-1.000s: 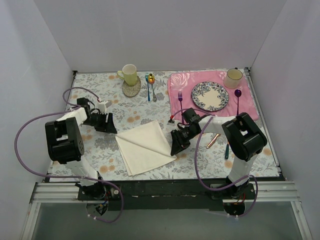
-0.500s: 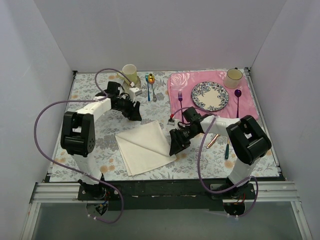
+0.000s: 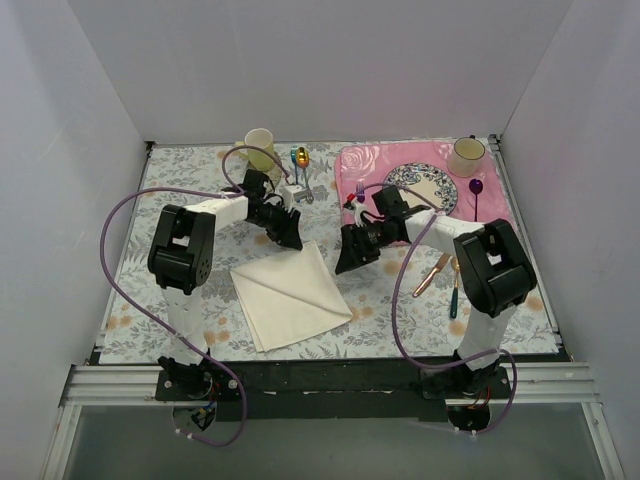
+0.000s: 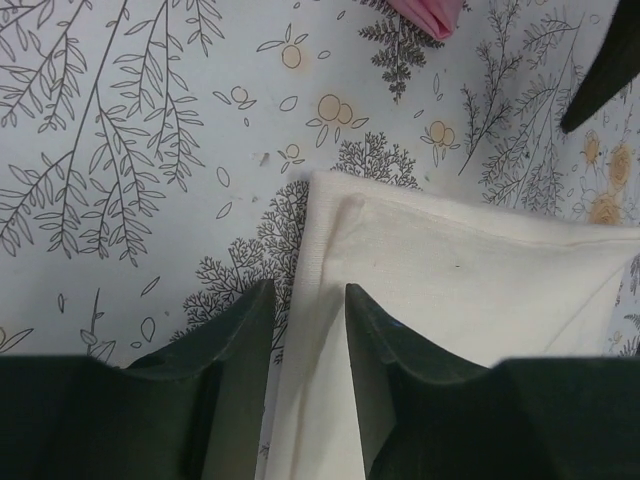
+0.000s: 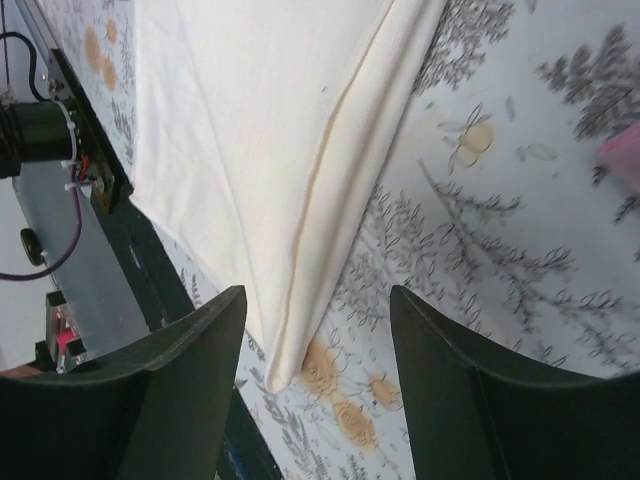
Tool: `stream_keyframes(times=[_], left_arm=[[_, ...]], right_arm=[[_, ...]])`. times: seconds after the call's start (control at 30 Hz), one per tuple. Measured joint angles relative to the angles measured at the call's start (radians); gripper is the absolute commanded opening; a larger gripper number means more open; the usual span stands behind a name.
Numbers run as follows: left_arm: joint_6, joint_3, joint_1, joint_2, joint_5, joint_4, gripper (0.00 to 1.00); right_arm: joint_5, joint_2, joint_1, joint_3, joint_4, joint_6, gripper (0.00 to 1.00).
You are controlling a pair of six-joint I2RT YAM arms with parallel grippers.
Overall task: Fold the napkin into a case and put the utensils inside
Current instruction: Pick up the upper triangle-folded napkin from the center of the board.
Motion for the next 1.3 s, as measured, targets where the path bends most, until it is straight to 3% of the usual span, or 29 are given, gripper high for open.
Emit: stream_keyframes(times=[0.2,0.3,0.7,1.3], left_arm=[[-0.009,-0.003,-0.01,0.015,0.026,0.002,0.19],[-0.008,-0.014,-0.01,0.015,0.029,0.011,0.13],[0.002,-0.048,-0.01,0.013,0.061,0.061,0.0],[0.03,-0.168,-0.011,-0.079,0.08,0.143,0.0]], right_arm=[[-0.014,0.124,-0.006,0.064,0.1,0.066,0.68],[-0.026,0.171,-0.006,0.08,0.143,0.108,0.74],[-0.1,0.274,0.008,0.15,0.328,0.253,0.78],[-0.195,0.355,0.012,0.172,0.492,0.338,0.79]])
